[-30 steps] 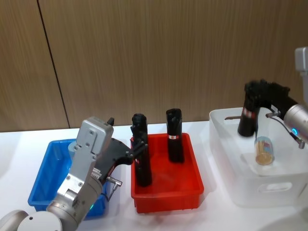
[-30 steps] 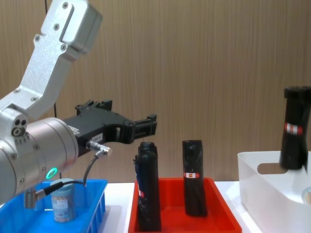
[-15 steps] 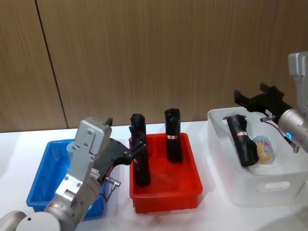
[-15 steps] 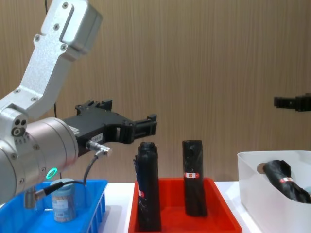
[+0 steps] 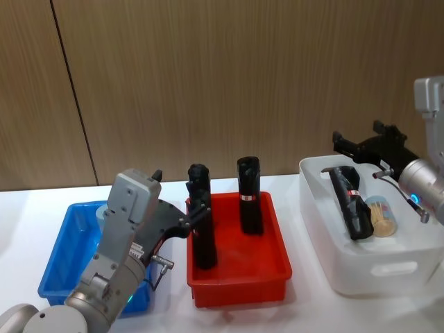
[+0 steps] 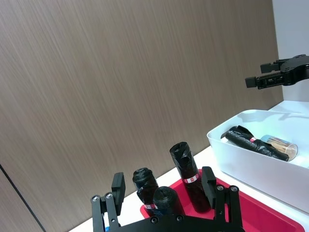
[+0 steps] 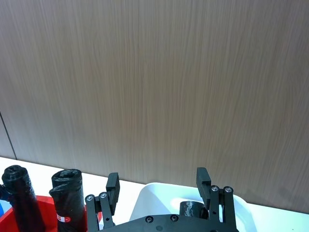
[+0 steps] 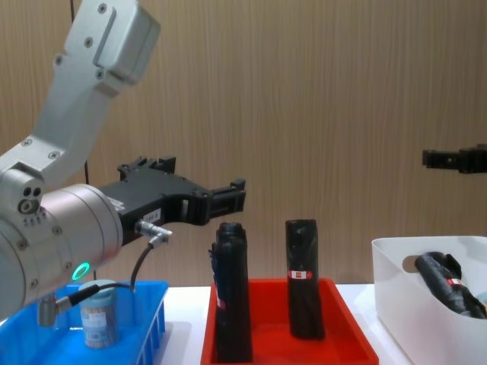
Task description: Pick the cotton swabs from the blue box and place them into the white box.
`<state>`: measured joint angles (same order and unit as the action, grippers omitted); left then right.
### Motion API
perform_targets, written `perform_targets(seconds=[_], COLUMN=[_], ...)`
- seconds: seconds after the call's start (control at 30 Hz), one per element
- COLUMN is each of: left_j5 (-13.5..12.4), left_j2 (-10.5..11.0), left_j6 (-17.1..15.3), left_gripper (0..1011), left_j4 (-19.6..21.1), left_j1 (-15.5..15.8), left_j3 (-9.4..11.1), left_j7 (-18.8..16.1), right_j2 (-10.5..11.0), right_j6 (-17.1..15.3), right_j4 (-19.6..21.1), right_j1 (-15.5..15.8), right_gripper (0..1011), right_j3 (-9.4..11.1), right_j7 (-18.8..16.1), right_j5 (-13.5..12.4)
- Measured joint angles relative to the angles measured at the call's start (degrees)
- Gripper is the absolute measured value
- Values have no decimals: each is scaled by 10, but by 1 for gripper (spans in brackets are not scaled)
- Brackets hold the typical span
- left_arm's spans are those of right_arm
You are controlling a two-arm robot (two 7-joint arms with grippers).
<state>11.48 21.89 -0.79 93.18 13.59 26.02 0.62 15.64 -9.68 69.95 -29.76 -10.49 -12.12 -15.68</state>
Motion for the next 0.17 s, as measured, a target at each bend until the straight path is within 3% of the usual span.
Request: perform_targets(seconds=[0.17], left_j5=[0], left_j2=[0], left_j6=[0], left_gripper=[1003], left_j4=[0], left_j1=[0], left_j3=[0], left_j7=[0], right_j2=[0], right_j6=[-1], right_j4=[4], right_j1=[2], right_gripper=[1002], right_j3=[0], right_j7=[0], right_j5=[-2])
